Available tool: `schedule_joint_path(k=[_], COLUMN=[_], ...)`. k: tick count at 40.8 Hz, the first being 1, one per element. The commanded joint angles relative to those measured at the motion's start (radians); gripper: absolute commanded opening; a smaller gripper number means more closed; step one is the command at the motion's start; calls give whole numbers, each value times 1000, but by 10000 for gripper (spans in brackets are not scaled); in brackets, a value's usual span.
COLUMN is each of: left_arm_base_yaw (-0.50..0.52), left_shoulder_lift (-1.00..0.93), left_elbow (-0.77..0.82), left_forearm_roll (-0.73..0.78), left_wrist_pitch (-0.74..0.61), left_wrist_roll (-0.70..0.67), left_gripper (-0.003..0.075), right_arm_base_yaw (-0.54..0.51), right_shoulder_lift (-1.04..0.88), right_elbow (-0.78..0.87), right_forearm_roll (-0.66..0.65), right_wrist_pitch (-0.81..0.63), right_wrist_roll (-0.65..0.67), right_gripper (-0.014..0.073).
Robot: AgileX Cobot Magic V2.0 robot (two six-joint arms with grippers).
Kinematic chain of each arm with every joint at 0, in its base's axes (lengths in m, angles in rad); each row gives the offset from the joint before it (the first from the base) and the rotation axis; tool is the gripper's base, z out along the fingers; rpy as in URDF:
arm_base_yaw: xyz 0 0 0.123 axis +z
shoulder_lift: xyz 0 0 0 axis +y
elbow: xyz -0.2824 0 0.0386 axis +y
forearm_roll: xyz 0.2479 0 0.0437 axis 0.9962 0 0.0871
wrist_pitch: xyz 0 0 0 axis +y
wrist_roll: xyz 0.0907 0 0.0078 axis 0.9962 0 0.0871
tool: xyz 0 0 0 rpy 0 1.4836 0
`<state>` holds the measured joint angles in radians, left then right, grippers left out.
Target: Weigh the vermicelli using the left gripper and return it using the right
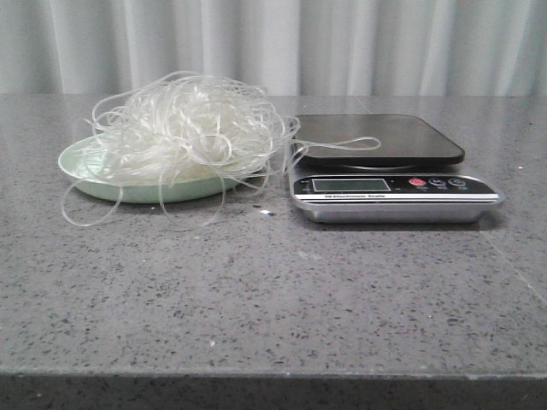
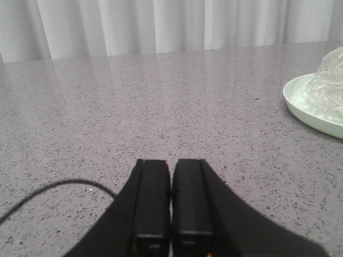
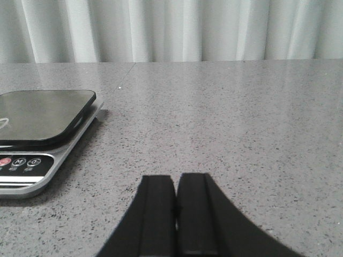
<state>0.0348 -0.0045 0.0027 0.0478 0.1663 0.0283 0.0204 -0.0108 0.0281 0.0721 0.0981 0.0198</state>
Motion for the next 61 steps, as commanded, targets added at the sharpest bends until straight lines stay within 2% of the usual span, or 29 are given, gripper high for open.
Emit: schedule_joint_path(k=[1, 38, 48, 55, 57, 61], left_arm_base_yaw=[-2, -2, 0, 0, 0, 0], left_shoulder_lift=[-19, -19, -19, -19, -19, -10], left_elbow=[9, 9, 9, -10, -41, -179], left_forearm_roll=[-9, -9, -9, -17, -15, 32], left_wrist_pitch=[-83, -103, -276, -574, -590, -479], left_wrist_roll=[-1, -1, -1, -1, -1, -1], left_gripper=[137, 137, 137, 137, 137, 137], right_arm_base_yaw=[-6, -6, -6, -6, -6, -6], right_shoulder_lift=[-16, -16, -16, -16, -16, -16], right_elbow=[-8, -8, -8, -8, -8, -8], right_forearm_roll=[4, 4, 4, 4, 4, 4], right_wrist_pitch=[-84, -84, -84, -87, -87, -88], right_wrist_roll=[0, 0, 0, 0, 0, 0], right_gripper=[150, 150, 150, 150, 150, 150])
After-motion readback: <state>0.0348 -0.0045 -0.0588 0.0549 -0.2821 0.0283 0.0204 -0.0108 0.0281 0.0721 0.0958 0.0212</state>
